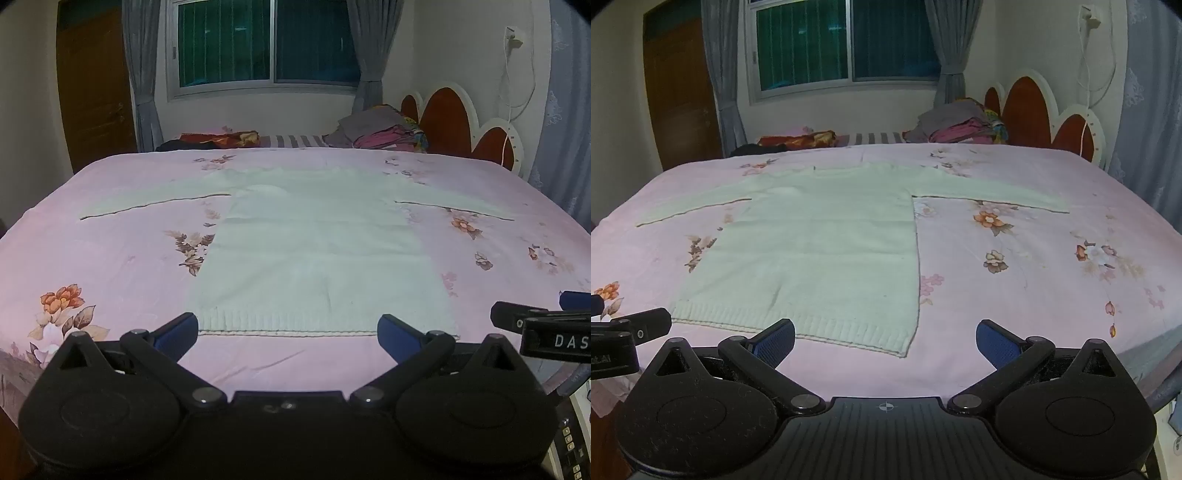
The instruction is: Fold small clothes
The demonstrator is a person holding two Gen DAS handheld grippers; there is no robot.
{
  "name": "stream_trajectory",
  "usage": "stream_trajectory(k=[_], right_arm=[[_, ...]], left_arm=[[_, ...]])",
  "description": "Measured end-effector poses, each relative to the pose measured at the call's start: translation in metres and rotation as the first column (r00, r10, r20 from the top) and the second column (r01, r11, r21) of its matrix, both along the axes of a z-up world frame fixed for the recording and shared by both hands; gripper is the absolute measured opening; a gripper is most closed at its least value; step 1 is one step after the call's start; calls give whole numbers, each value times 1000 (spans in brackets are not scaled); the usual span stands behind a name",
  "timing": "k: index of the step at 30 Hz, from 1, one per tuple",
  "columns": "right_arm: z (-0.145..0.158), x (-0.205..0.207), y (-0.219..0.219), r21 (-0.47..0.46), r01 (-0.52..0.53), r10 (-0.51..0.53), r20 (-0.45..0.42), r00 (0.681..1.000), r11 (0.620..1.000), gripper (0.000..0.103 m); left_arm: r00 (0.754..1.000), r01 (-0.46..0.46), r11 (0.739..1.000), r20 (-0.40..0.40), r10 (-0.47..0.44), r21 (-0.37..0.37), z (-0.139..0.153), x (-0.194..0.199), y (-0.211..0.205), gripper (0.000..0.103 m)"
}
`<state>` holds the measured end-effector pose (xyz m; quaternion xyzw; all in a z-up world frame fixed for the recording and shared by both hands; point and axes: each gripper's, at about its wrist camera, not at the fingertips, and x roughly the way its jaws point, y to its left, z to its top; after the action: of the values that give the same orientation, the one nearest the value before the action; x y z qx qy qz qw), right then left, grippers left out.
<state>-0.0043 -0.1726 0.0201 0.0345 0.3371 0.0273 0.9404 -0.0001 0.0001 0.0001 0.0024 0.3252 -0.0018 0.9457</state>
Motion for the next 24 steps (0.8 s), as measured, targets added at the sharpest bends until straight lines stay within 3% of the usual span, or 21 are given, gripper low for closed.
stream_trajectory(k=[24], right_arm=[[6, -1, 2, 4, -3, 3, 3, 1000, 1000, 103]], left_arm=[[1000, -3, 1000, 6, 3, 12, 3, 0, 1, 103]])
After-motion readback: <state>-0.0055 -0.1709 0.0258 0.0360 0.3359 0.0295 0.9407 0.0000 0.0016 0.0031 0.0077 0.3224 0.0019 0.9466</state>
